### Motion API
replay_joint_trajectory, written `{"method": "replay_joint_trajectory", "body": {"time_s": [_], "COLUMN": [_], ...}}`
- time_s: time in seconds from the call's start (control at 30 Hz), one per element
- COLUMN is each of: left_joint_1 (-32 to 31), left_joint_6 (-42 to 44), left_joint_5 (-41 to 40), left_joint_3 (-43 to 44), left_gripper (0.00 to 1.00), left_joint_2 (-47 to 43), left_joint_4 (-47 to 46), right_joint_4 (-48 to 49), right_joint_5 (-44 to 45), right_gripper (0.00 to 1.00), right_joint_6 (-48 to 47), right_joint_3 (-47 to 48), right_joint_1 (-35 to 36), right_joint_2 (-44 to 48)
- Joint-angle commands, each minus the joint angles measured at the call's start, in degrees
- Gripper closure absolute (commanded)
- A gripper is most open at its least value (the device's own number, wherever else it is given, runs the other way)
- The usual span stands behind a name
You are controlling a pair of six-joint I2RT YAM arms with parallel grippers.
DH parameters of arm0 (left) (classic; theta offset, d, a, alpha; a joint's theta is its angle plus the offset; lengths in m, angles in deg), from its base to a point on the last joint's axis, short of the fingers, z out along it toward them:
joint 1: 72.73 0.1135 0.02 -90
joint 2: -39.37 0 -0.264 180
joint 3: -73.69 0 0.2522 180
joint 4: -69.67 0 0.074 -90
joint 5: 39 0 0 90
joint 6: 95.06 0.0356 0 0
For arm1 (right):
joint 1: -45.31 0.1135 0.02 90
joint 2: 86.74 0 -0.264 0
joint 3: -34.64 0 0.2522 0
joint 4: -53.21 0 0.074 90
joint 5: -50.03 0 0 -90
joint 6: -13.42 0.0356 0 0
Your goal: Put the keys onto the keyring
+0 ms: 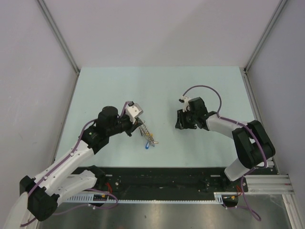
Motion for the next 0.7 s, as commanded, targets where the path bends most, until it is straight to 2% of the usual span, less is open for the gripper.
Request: {"method": "replay_joint_trajectory", "body": {"time_s": [0.0, 0.33, 0.67], "left_joint_1": [0.5, 0.5, 0.5], "left_joint_6": [1.6, 1.7, 1.7], "left_joint_5": [-0.8, -1.0, -0.9], "left_joint_3": [0.2, 0.0, 0.1], "left_gripper": [1.00, 1.00, 1.00], "left_joint_2": [-2.2, -2.1, -2.2], "left_joint_4": [-1.8, -1.8, -1.7], "right_joint_4": [1.7, -0.7, -2.3], "right_joint_5": [4.5, 7.4, 0.6], "right_gripper": [0.61, 0.56, 0.49], "right_joint_6": [0.4, 1.3, 1.8], "right_joint_3": [2.4, 1.7, 1.2], "right_joint_1": [-1.3, -8.4, -13.5], "right_joint_2": [3.8, 4.1, 0.1]}}
